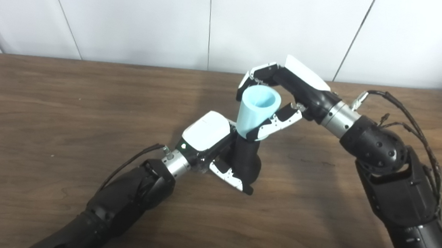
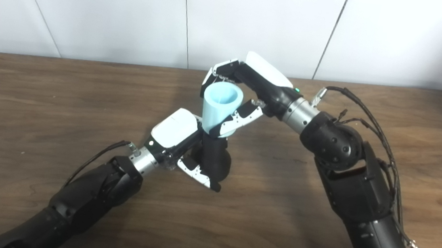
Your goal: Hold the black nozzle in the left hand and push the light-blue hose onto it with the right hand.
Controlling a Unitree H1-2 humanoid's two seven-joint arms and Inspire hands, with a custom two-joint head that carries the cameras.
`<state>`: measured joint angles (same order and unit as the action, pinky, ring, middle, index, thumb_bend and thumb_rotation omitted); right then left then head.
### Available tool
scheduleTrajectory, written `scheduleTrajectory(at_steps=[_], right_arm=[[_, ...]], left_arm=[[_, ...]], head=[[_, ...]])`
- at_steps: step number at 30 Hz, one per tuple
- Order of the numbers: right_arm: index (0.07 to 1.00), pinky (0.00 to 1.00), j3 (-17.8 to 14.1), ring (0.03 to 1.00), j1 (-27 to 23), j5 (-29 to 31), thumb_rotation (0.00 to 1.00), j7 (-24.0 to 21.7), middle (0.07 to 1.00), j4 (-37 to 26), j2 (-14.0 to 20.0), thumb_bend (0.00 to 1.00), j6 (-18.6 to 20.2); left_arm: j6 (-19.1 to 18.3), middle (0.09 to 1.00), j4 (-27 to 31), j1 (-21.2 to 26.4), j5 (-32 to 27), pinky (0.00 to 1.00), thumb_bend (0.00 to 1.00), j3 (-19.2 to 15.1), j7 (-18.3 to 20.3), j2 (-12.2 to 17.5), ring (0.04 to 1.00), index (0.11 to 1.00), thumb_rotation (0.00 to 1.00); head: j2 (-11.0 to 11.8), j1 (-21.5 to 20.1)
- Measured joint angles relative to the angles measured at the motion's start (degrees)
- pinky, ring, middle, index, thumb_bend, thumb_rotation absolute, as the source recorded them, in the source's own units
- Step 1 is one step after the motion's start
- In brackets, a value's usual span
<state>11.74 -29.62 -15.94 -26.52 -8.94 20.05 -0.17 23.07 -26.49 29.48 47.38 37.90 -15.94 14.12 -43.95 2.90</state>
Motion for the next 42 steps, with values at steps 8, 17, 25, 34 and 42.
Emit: scheduleTrajectory(at_steps=[8, 17, 25, 34, 42], right_arm=[[0.506, 0.22, -0.20, 0.322, 1.21, -0.02, 0.00, 0.71, 0.426, -1.08, -0.26, 0.53, 0.98], [0.504, 0.23, 0.28, 0.330, 1.62, -0.02, 0.00, 0.41, 0.437, -2.94, 0.11, 0.53, 3.14], [0.505, 0.25, 1.31, 0.338, 1.65, -0.11, 0.00, -0.83, 0.441, -5.07, 0.31, 0.53, 5.33], [0.504, 0.22, 1.37, 0.331, 1.62, -0.13, 0.00, -0.88, 0.440, -5.12, 0.33, 0.53, 5.78], [0.500, 0.27, 2.06, 0.360, 1.64, -0.43, 0.00, -1.72, 0.448, -6.21, 0.66, 0.53, 6.66]], left_arm=[[-0.24, 0.473, 1.01, -0.59, 0.00, 0.27, 0.53, -0.22, 0.65, -0.07, 0.384, 0.484, 0.00], [-0.21, 0.473, 1.00, -0.58, 0.00, 0.28, 0.53, -0.22, 0.73, -0.22, 0.391, 0.484, 0.00], [-0.18, 0.473, 0.84, -0.54, 0.00, 0.28, 0.53, -0.22, 0.74, -0.31, 0.398, 0.484, 0.00], [-0.17, 0.472, 0.80, -0.51, 0.00, 0.28, 0.53, -0.22, 0.75, -0.33, 0.388, 0.484, 0.00], [-0.19, 0.472, 0.79, -0.51, 0.00, 0.28, 0.53, -0.21, 1.03, -0.33, 0.391, 0.484, 0.00]], head=[[-0.61, -0.18], [-0.88, -0.18], [-0.97, 0.09], [-1.32, 0.09], [-1.49, 0.17]])
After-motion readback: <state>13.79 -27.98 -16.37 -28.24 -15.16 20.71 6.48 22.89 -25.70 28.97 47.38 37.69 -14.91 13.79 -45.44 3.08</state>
